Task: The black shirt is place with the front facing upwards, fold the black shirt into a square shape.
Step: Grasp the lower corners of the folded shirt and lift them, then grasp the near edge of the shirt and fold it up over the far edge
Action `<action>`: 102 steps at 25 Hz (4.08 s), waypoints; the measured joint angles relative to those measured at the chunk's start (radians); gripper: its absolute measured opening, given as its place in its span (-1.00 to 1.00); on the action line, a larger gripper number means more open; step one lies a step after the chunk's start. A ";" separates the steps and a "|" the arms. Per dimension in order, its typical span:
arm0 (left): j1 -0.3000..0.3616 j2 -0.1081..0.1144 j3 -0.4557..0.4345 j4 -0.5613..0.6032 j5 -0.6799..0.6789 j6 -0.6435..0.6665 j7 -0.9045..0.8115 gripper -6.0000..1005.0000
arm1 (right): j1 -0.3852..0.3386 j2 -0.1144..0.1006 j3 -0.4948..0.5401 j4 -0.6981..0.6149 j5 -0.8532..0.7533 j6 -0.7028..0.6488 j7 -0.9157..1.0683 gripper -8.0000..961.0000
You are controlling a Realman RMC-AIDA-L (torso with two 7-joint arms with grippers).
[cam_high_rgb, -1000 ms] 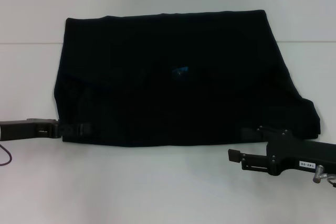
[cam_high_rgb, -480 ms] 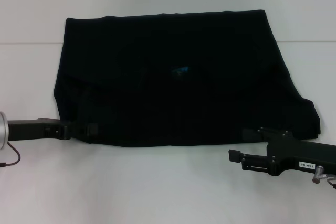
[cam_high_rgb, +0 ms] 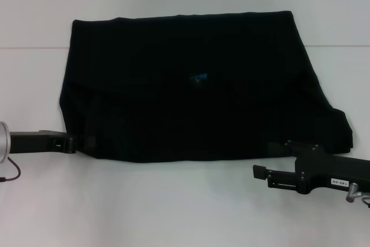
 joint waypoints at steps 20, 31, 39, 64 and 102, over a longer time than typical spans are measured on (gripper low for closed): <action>-0.008 0.020 0.001 -0.004 0.000 0.027 -0.019 -0.91 | 0.146 -0.248 0.010 -0.317 -0.444 -0.058 1.196 0.75; -0.012 0.022 0.001 -0.009 0.000 0.028 -0.026 -0.92 | 0.252 -0.178 -0.036 -0.211 -0.602 0.088 1.234 0.73; -0.014 0.023 -0.001 -0.009 0.000 0.028 -0.027 -0.92 | 0.284 -0.142 -0.142 -0.163 -0.612 0.157 1.233 0.69; -0.026 0.037 0.000 -0.026 0.011 0.072 -0.065 -0.92 | 0.282 -0.132 -0.169 -0.185 -0.634 0.156 1.222 -0.78; -0.096 0.125 -0.417 0.014 0.311 0.492 -0.262 -0.92 | 0.197 -0.234 0.253 -0.120 -0.515 -0.376 0.850 -0.81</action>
